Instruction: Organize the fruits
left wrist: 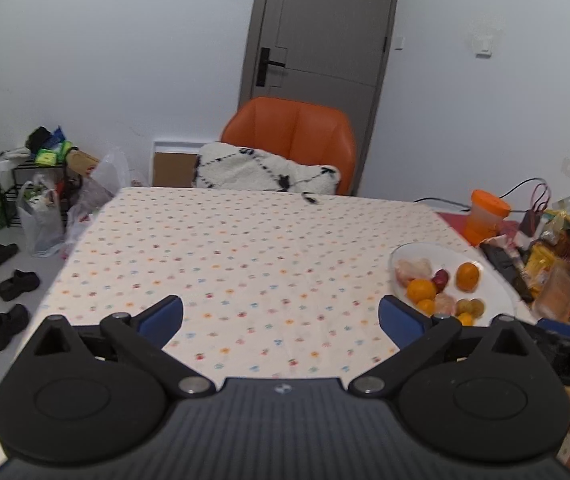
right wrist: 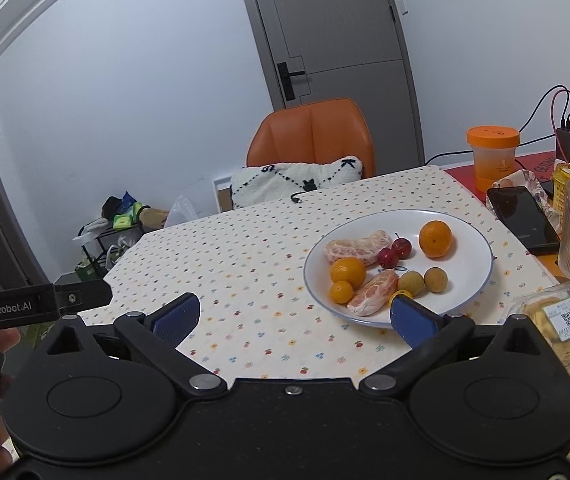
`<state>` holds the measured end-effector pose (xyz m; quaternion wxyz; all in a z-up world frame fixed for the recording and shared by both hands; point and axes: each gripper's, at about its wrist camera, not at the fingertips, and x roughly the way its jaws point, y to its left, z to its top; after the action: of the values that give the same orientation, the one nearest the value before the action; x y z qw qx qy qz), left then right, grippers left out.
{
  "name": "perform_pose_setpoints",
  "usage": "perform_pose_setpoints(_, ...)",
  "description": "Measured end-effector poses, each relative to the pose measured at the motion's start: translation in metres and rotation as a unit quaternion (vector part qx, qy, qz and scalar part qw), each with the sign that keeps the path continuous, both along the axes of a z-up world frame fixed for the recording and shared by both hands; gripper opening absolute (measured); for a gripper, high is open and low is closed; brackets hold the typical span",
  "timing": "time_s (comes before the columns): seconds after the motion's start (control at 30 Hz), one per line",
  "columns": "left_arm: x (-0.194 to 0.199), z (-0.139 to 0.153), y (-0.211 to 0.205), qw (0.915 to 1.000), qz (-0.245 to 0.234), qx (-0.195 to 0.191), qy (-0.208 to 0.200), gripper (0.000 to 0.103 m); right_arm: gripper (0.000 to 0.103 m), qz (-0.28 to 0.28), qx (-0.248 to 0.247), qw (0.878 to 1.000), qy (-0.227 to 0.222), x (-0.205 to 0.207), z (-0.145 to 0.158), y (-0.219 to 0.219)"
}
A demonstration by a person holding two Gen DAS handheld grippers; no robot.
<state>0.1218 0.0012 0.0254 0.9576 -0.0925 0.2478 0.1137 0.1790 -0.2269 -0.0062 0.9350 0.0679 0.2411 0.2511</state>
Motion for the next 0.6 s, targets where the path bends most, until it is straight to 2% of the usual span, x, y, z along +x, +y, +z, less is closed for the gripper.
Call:
perform_pose_setpoints(0.3,-0.035,0.014,0.013,0.9996,0.024,0.005,-0.011,0.103,0.103,0.033,0.006,0.999,-0.005,-0.021,0.010,0.003)
perform_pose_setpoints(0.6,-0.066,0.027,0.023,0.9986,0.044,0.028,-0.010,0.103,0.103,0.053,-0.004,0.999,-0.012,-0.043,0.019,0.001)
